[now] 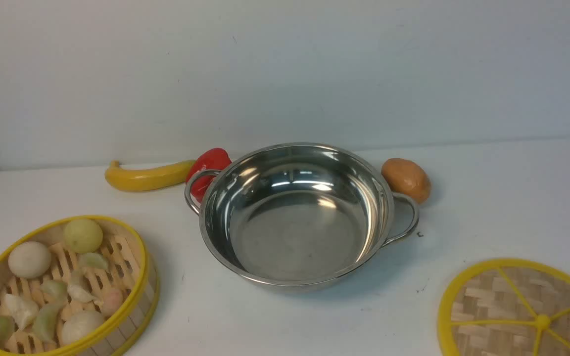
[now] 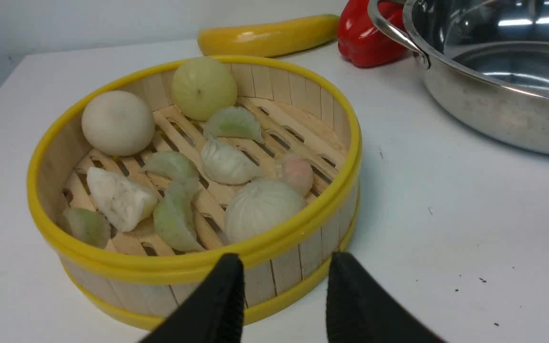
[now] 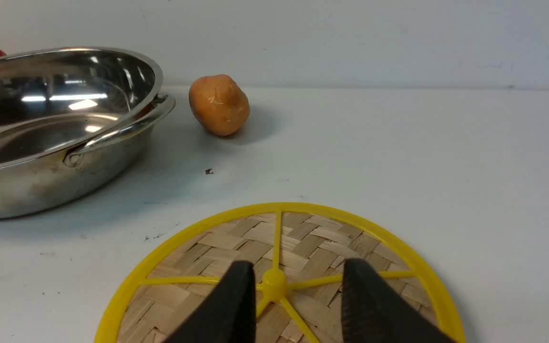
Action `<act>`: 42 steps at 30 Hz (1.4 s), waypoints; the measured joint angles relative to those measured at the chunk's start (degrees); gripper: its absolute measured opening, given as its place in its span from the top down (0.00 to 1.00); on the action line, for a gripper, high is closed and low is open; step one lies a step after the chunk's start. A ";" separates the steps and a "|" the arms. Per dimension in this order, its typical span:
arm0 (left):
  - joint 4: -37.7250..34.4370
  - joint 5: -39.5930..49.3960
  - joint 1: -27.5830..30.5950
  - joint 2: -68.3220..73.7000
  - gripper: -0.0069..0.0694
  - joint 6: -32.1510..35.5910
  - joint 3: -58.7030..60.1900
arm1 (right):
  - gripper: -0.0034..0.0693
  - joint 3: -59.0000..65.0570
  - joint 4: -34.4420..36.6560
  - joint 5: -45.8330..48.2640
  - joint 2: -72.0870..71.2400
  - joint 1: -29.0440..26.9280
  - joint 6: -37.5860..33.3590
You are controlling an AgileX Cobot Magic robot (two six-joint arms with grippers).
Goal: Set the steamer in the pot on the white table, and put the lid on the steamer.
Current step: 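Grasp the rim of the steamer basket holding the buns with the left gripper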
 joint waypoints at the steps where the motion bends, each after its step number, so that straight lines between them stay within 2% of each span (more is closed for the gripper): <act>1: 0.00 0.00 0.00 0.00 0.60 0.00 0.00 | 0.62 0.00 0.00 0.00 0.00 0.00 0.00; 35: 0.00 0.00 0.00 0.00 0.60 0.00 0.00 | 0.62 0.00 0.00 -0.05 0.00 0.00 0.00; 42: 0.00 0.00 0.00 0.00 0.60 0.00 0.00 | 0.62 0.20 1.30 -3.18 0.00 0.00 0.00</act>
